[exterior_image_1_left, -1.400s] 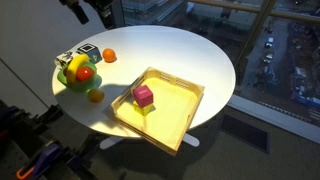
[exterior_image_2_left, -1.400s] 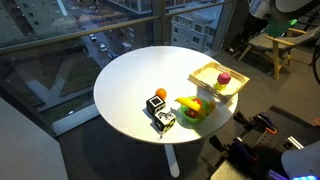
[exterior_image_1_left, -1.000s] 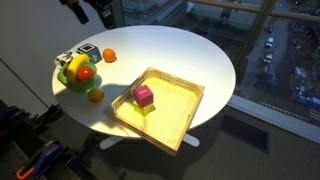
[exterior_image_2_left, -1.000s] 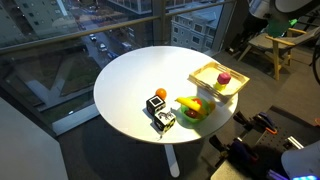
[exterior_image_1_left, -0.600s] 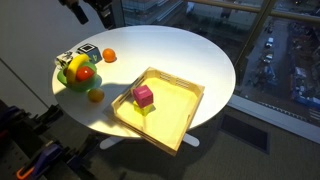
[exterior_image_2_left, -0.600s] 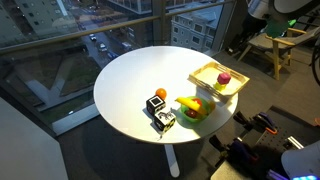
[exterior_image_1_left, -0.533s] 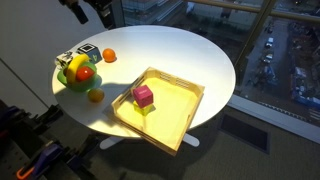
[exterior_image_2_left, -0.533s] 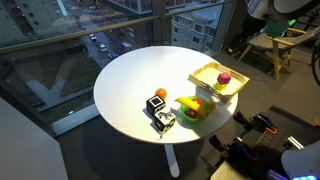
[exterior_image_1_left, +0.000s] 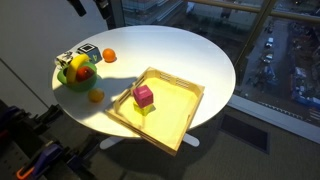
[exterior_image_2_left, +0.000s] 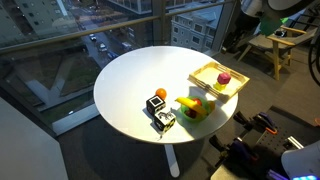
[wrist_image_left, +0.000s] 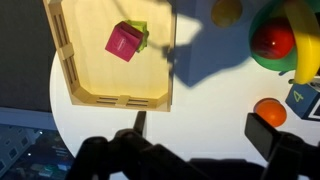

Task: Move a black and white cube from the table to the tray

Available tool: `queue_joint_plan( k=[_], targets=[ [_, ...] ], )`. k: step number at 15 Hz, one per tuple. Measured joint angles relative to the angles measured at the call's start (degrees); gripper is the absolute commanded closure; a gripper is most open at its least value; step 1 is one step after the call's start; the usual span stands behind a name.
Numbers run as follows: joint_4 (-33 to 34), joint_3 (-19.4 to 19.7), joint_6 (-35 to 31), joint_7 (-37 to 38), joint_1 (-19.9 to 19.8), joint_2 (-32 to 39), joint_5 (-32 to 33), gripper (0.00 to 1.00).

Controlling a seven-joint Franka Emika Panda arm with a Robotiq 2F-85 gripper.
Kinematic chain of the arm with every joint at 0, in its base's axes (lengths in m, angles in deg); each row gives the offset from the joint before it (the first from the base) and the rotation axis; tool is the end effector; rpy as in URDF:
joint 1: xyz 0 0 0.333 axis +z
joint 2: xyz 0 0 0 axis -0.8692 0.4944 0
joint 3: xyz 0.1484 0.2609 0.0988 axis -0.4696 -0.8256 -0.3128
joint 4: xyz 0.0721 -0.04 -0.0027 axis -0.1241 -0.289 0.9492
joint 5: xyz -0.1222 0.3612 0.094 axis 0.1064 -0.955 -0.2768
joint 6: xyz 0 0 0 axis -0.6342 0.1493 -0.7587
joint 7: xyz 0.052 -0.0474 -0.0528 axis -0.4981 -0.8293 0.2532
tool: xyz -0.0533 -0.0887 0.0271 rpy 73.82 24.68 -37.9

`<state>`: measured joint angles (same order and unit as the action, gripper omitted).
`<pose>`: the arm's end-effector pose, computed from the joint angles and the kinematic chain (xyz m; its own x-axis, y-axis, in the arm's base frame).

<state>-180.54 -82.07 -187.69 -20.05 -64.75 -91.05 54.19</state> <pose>0.4327 -0.0791 0.4086 0.9770 0.0473 0.2078 0.0277 -0.9950 0.0961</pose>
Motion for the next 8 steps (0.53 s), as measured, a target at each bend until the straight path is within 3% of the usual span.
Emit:
queue_joint_plan(
  k=[8],
  targets=[
    [8.6, -1.9, 2.0, 0.0, 3.5, 7.9, -5.0, 0.00]
  ],
)
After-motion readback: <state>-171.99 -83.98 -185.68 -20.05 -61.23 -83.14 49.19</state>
